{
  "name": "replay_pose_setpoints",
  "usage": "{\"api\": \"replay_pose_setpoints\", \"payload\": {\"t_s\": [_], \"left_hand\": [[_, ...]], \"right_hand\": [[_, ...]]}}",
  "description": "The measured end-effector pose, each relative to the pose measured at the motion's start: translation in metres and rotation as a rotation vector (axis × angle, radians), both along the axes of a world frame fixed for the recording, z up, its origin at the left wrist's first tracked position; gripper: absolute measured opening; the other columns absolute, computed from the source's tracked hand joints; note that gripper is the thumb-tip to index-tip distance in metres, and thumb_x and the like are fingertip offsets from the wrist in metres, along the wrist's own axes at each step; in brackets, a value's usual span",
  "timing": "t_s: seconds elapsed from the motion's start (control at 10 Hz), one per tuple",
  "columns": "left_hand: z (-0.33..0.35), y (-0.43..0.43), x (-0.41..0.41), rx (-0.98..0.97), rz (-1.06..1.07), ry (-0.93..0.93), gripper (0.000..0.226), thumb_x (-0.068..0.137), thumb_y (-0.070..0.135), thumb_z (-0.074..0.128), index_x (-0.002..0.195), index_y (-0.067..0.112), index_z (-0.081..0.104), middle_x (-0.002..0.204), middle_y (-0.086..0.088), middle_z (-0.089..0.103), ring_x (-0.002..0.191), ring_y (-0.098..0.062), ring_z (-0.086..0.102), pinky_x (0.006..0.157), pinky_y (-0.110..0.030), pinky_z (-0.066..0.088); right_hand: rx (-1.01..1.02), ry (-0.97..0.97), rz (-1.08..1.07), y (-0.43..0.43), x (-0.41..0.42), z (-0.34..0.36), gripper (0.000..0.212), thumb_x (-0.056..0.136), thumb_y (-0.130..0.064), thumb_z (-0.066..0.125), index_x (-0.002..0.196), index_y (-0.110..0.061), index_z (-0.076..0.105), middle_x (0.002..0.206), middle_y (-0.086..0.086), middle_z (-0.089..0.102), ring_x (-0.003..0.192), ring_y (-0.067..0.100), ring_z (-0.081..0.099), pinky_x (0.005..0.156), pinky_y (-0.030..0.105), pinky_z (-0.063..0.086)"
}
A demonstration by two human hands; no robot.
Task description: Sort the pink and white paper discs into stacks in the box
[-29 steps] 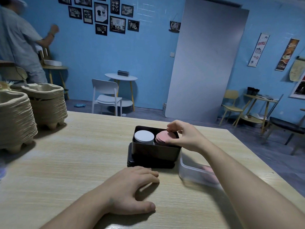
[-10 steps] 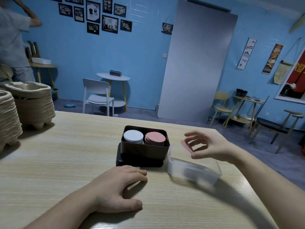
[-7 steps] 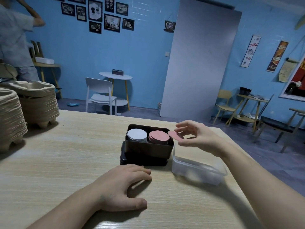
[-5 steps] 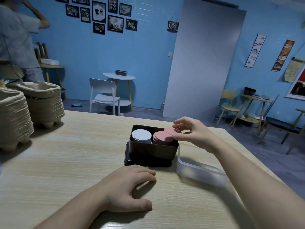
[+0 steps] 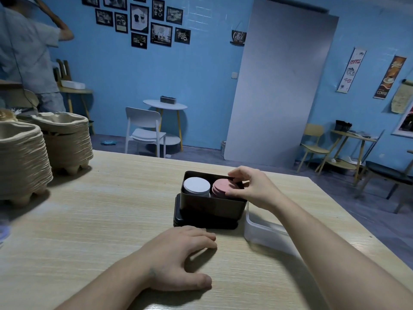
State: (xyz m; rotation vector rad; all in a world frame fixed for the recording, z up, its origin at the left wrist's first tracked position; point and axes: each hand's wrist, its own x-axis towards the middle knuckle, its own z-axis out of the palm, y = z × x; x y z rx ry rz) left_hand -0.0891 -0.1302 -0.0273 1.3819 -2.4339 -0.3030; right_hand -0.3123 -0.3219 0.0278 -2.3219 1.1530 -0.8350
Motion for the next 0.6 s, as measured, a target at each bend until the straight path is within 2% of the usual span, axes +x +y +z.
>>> {"api": "replay_pose_setpoints", "payload": {"t_s": [0.2, 0.4, 0.5, 0.6], "left_hand": [[0.001, 0.000, -0.001, 0.007, 0.005, -0.021, 0.072, 0.088, 0.068, 0.067, 0.152, 0.042, 0.045, 0.161, 0.031, 0.033, 0.147, 0.010, 0.024, 0.118, -0.017, 0.022], [0.001, 0.000, -0.001, 0.004, 0.012, -0.026, 0.073, 0.088, 0.066, 0.068, 0.152, 0.040, 0.046, 0.161, 0.029, 0.035, 0.147, 0.009, 0.026, 0.116, -0.013, 0.021], [-0.001, 0.001, 0.000, 0.014, 0.017, -0.014, 0.073, 0.088, 0.067, 0.068, 0.152, 0.040, 0.046, 0.161, 0.028, 0.035, 0.148, 0.008, 0.027, 0.118, -0.017, 0.023], [0.003, 0.004, 0.000, 0.028, 0.020, -0.005, 0.073, 0.087, 0.067, 0.068, 0.151, 0.039, 0.048, 0.161, 0.027, 0.037, 0.147, 0.008, 0.028, 0.118, -0.017, 0.025]], "right_hand": [[-0.013, 0.029, 0.005, 0.000, 0.001, 0.000, 0.038, 0.073, -0.024, 0.095, 0.104, -0.021, 0.073, 0.101, -0.011, 0.075, 0.098, 0.002, 0.071, 0.090, 0.023, 0.056], [-0.043, 0.175, 0.018, 0.006, 0.002, 0.007, 0.025, 0.084, -0.035, 0.086, 0.102, -0.026, 0.071, 0.104, -0.014, 0.073, 0.101, 0.002, 0.067, 0.079, 0.011, 0.044], [-0.075, 0.193, 0.023, 0.010, 0.002, 0.010, 0.027, 0.085, -0.037, 0.083, 0.106, -0.026, 0.071, 0.108, -0.015, 0.072, 0.106, 0.004, 0.065, 0.087, 0.019, 0.047], [-0.116, 0.065, -0.022, 0.014, 0.000, 0.010, 0.026, 0.087, -0.036, 0.081, 0.109, -0.026, 0.073, 0.108, -0.017, 0.073, 0.105, 0.002, 0.065, 0.090, 0.020, 0.047]]}}
